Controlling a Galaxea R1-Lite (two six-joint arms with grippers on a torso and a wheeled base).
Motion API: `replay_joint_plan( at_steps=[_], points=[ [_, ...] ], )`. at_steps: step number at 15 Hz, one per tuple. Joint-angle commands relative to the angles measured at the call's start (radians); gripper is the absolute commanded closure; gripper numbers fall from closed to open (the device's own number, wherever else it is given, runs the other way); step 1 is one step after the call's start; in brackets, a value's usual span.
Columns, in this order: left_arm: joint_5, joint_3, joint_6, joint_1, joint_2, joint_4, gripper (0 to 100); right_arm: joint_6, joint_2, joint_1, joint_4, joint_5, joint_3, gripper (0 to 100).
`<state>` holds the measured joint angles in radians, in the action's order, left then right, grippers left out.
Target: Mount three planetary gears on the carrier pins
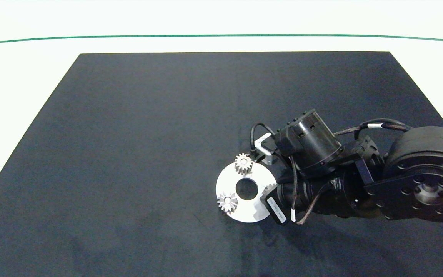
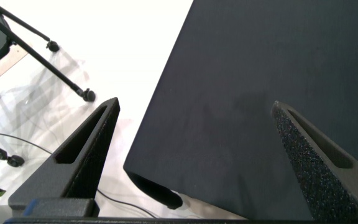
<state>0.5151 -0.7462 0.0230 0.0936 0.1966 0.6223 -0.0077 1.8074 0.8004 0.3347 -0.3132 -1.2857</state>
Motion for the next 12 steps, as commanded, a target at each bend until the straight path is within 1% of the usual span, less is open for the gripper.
replay_joint_plan(
  at_steps=[1,4,6,7,8,9,10,11,12],
  points=[
    [0.003,-0.001,0.000,0.000,0.001,0.004,0,-0.002,0.000,0.000,0.003,-0.003,0.002,0],
    [0.003,-0.002,0.000,0.000,0.001,0.004,0,0.000,-0.017,0.005,0.009,-0.003,0.011,0],
    [0.003,0.001,0.000,0.000,0.004,0.004,0,0.008,-0.115,0.052,0.023,-0.003,0.040,0],
    [0.002,0.002,0.000,0.000,0.004,0.004,0,0.011,-0.177,0.068,0.063,-0.004,0.045,0],
    [0.002,0.001,0.000,0.000,0.006,0.004,0,0.021,-0.254,0.091,0.126,-0.003,0.049,0],
    [0.002,0.001,0.000,0.000,0.006,0.004,0,0.041,-0.335,0.106,0.195,-0.004,0.065,0],
    [0.002,0.001,0.000,0.000,0.006,0.004,0,0.054,-0.435,0.115,0.236,-0.014,0.095,0],
    [0.000,0.004,0.000,0.000,0.006,0.005,0,0.054,-0.554,0.108,0.254,-0.055,0.141,0],
    [-0.013,0.004,0.000,-0.002,0.009,0.005,0,0.049,-0.639,0.062,0.253,-0.112,0.167,0]
  ],
)
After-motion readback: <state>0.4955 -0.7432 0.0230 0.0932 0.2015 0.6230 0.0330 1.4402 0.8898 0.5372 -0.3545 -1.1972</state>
